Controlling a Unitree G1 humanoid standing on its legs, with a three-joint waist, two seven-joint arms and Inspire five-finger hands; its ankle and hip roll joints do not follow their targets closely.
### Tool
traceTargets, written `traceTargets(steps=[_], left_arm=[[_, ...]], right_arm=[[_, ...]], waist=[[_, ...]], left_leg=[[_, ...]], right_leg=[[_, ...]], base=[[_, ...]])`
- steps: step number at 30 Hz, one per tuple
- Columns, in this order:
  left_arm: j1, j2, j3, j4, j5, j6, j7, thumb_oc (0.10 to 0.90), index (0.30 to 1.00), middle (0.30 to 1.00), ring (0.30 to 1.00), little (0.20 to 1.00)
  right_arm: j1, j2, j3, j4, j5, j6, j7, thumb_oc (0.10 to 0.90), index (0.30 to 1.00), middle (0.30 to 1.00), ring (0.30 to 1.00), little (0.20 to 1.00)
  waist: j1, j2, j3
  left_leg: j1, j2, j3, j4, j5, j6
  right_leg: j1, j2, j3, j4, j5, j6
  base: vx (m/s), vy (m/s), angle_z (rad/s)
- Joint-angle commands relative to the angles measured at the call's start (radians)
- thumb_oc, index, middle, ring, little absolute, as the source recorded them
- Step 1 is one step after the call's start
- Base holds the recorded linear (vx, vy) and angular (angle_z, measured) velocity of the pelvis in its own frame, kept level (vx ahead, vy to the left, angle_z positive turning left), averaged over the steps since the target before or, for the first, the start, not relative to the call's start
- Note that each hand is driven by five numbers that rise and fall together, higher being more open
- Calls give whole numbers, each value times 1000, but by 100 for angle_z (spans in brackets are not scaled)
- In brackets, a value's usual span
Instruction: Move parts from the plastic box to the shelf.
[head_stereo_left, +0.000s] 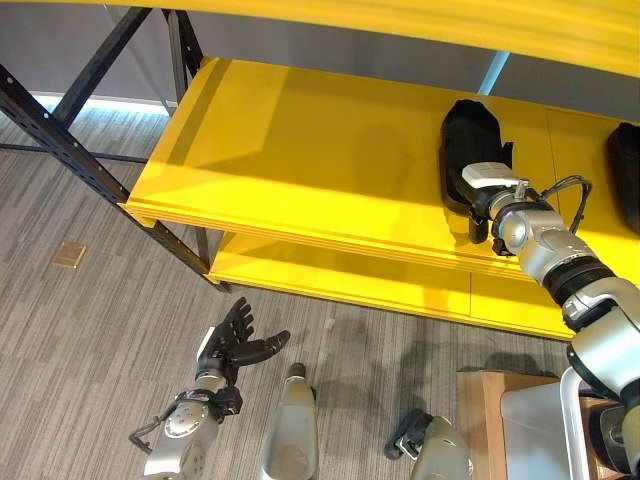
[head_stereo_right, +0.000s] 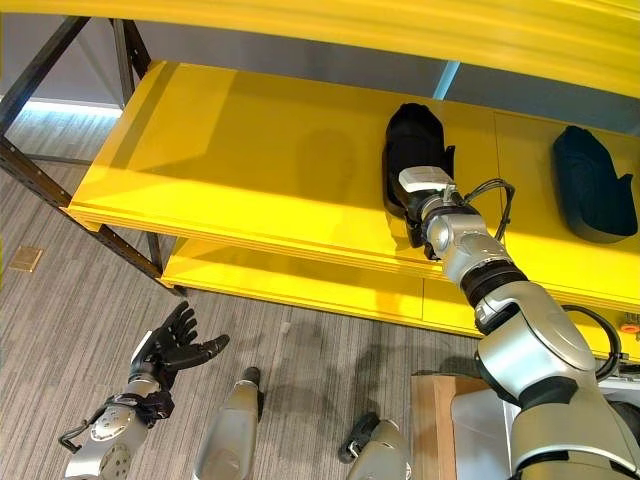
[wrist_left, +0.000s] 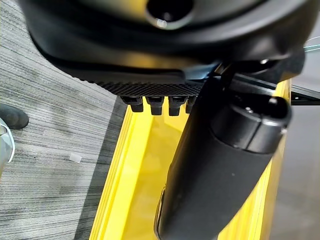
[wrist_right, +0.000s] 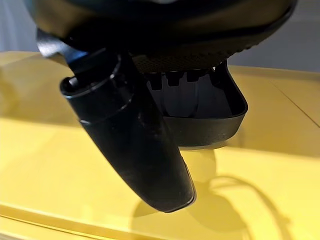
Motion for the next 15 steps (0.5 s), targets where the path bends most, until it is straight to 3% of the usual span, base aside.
traceTargets(steps=[1, 15], left_arm=[[-48, 100, 10, -114, -36, -103, -2, 900, 1000, 1000, 1000, 1000], [-41, 103, 17, -109, -35, -101, -6, 900, 1000, 1000, 1000, 1000]], right_arm=[[-111, 143, -53, -28, 103, -73, -27, 900, 1000, 1000, 1000, 1000], [-135, 83, -35, -53, 83, -71, -23, 900, 1000, 1000, 1000, 1000]], waist=[[64, -6, -25], [55, -13, -23]], left_leg=[[7, -5, -51, 11, -61, 49], [6, -1, -50, 10, -59, 46]], right_leg=[[38, -9, 43, 4, 92, 63], [33, -7, 47, 6, 89, 60]], base=[[0, 0, 0], [0, 0, 0]])
